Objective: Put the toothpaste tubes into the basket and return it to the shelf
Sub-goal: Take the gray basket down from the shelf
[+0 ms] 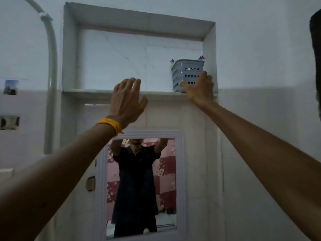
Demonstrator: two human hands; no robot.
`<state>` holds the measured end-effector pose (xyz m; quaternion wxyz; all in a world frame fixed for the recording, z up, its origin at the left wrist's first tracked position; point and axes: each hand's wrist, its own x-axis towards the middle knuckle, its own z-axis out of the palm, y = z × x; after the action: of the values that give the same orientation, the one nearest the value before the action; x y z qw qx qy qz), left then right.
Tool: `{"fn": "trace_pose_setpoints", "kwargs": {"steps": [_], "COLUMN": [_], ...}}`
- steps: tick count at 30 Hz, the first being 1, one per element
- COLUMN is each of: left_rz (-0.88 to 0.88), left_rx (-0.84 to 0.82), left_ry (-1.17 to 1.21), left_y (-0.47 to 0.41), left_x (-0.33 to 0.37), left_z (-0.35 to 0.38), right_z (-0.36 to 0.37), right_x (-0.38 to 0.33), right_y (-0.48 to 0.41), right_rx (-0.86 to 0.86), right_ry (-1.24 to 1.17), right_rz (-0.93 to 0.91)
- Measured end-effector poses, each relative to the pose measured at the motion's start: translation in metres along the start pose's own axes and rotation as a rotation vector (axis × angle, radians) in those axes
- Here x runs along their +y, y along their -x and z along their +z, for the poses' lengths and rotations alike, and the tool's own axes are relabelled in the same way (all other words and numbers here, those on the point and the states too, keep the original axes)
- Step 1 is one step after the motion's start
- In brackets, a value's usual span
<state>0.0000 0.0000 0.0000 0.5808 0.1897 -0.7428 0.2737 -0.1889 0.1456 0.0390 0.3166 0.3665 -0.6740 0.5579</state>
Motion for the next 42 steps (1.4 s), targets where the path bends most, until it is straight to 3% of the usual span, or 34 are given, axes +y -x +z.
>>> {"fn": "trace_pose_setpoints", "kwargs": {"steps": [3, 10, 13, 27, 34, 42], "left_rz": [-0.02, -0.07, -0.025, -0.093, -0.173, -0.194], "left_rx": [-0.006, -0.355, -0.275, -0.281, -0.158, -0.18], "left_ry": [-0.005, -0.068, -0.128, -0.111, 0.21, 0.217], "left_y": [-0.034, -0.074, -0.071, -0.053, 0.0, 0.111], "left_x": [-0.008, -0.017, -0.018, -0.004, 0.017, 0.026], "left_z": [0.023, 0.07, 0.08, 0.074, 0.063, 0.039], "right_z": [0.01, 0.045, 0.055, 0.035, 0.008, -0.001], "right_x": [-0.002, 0.007, 0.008, -0.006, -0.018, 0.015], "right_y": [-0.028, -0.077, -0.089, -0.063, -0.019, 0.076], "right_rx": [0.023, 0.035, 0.07, 0.176, 0.218, 0.118], "right_ry": [-0.035, -0.128, -0.127, -0.228, -0.321, -0.507], "right_rz": [0.108, 0.213, 0.237, 0.198, 0.089, 0.058]}}
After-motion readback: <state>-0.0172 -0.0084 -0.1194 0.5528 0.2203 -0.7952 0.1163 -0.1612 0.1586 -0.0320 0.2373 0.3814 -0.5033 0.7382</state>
